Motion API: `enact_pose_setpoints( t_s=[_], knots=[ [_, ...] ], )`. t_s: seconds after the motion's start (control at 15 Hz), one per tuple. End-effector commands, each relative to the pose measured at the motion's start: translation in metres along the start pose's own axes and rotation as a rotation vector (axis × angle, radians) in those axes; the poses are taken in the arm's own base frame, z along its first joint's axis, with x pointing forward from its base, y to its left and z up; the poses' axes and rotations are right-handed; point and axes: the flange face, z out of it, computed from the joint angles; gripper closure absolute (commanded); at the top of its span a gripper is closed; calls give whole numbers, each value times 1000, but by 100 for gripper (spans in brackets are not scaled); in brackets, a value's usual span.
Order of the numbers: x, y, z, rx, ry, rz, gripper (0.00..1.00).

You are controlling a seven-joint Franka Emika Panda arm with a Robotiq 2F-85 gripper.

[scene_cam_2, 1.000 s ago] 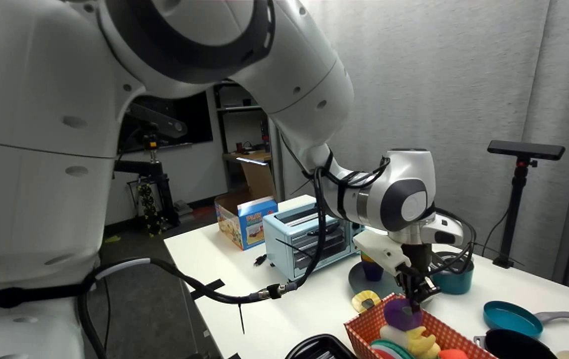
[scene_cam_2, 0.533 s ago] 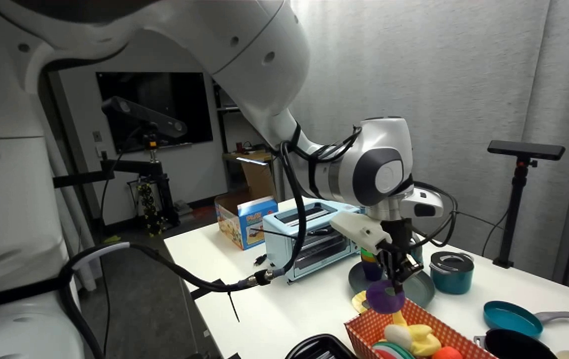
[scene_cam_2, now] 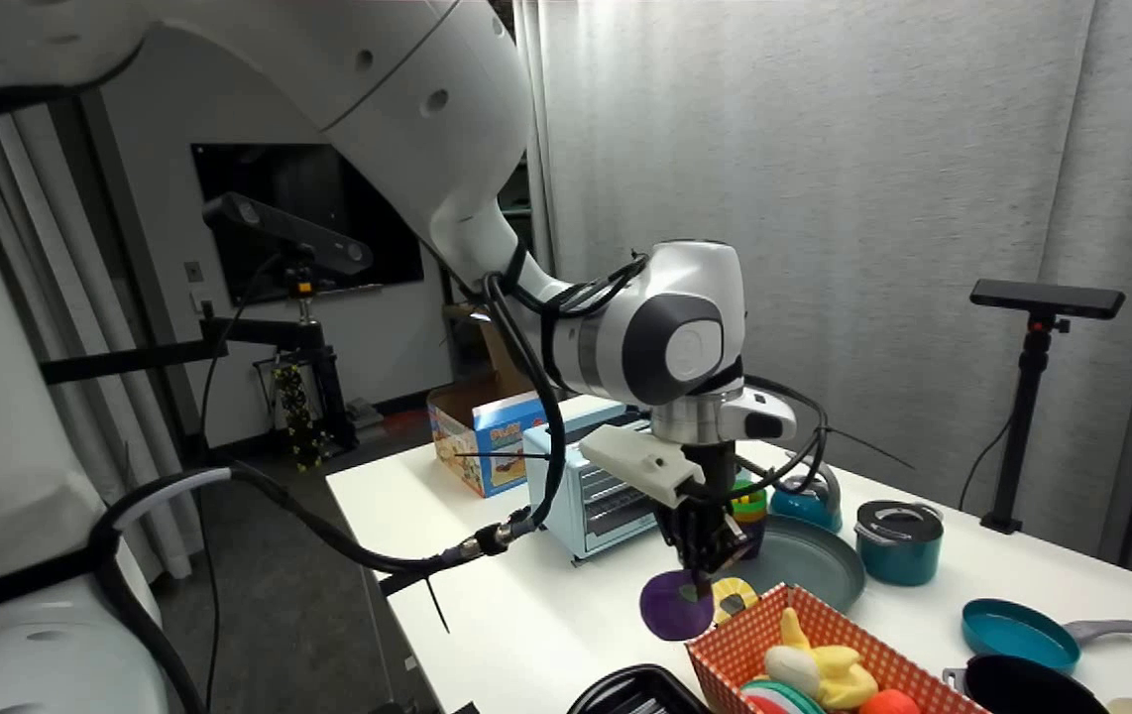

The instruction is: Pick up the red and purple plush toys from the basket and place them on the black tray.

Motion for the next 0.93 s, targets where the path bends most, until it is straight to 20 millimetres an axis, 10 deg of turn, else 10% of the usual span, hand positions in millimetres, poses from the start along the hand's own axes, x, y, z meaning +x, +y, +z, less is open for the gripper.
enact_pose_setpoints(
  t_s=[0.0,0.87],
  knots=[
    [-33,-4,8,-14,-85,-55,98],
    [-41,-15,81,-42,-201,-91,98]
  ],
)
